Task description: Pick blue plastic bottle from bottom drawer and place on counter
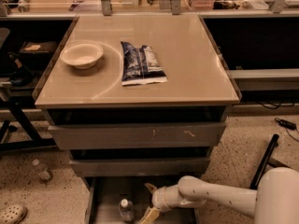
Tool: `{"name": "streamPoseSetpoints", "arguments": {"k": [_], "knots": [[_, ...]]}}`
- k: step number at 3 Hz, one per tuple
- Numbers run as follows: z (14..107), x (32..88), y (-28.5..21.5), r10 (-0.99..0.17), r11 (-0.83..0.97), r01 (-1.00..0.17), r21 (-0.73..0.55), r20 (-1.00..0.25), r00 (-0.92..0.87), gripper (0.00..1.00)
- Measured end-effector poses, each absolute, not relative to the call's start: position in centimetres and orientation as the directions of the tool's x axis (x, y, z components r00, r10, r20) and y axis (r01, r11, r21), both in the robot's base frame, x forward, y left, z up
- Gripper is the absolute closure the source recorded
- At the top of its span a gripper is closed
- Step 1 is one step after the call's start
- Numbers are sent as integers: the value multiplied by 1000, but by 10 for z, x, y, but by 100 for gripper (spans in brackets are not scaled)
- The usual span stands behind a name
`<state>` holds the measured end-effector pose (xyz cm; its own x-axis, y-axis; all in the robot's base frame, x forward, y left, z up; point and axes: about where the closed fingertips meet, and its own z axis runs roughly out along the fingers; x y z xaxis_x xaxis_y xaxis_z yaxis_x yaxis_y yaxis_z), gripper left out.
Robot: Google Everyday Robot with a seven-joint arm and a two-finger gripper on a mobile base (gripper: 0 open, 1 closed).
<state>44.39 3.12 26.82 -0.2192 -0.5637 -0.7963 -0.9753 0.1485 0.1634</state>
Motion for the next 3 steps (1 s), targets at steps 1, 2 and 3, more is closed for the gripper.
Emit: {"name": "streamPoseSetpoints", "arguments": {"k": [1, 2, 3], "knots": [[266, 446, 32, -561, 153, -975, 164, -797, -222, 0], [262, 446, 39, -548, 150, -976, 158, -808, -215, 0], [263, 451, 66, -514, 150, -984, 100, -842, -164, 0]]}}
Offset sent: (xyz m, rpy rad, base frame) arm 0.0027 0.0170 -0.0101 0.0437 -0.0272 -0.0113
